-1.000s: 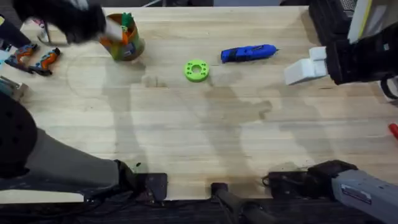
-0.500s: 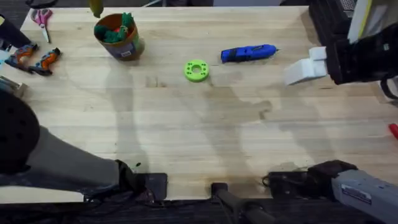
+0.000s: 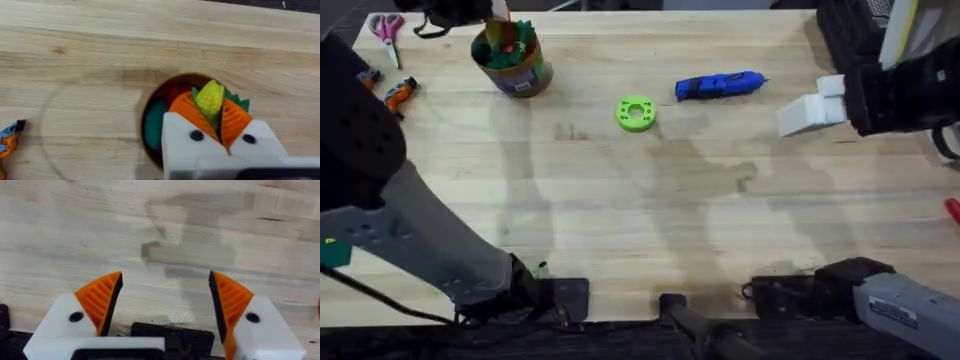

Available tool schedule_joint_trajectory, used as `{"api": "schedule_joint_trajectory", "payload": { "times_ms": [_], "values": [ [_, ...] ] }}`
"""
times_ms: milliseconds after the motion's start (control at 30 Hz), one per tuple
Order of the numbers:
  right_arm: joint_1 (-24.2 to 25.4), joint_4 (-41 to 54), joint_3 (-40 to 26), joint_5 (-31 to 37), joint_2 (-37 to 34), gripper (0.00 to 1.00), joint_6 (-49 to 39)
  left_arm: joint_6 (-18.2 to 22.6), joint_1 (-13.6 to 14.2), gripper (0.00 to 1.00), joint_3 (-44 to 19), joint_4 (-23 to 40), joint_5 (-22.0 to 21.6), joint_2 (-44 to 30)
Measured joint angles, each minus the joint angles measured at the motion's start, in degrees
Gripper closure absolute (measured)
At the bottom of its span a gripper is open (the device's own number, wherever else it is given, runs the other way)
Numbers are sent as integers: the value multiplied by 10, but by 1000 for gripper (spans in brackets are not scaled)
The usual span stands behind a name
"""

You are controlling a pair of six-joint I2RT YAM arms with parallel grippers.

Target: Pick up the gripper from the table and insert it into the empty holder that is missing its gripper. Then pick up a screw, insert it into the mounting hole, and use the screwdriver to tighten it. Finally, clean up the table by picking up the vegetable and placing it into the bucket.

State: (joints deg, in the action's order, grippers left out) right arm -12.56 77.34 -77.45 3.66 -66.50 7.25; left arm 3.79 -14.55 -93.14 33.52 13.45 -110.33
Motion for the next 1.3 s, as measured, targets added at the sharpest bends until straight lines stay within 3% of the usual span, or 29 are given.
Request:
{"api": "schedule_joint_trajectory", "payload": {
  "times_ms": [300,567,733,833,867,900,1100,1300],
  "values": [
    [0,0,0,0,0,8,0,-1,11,902,0,-47,-2,-11],
    [0,0,0,0,0,8,0,-2,12,839,0,-36,-2,-10],
    [0,0,0,0,0,9,0,-4,12,618,0,-26,-2,-11],
    [0,0,0,0,0,9,0,-4,12,199,0,-22,-2,-11],
    [0,0,0,0,0,9,0,-7,12,89,0,-18,-2,-10],
    [0,0,0,0,0,8,0,-7,12,47,0,-12,-2,-10],
    [0,0,0,0,0,8,0,-10,12,23,0,54,0,13],
    [0,0,0,0,0,8,0,-10,12,22,0,171,0,118]
  ]
}}
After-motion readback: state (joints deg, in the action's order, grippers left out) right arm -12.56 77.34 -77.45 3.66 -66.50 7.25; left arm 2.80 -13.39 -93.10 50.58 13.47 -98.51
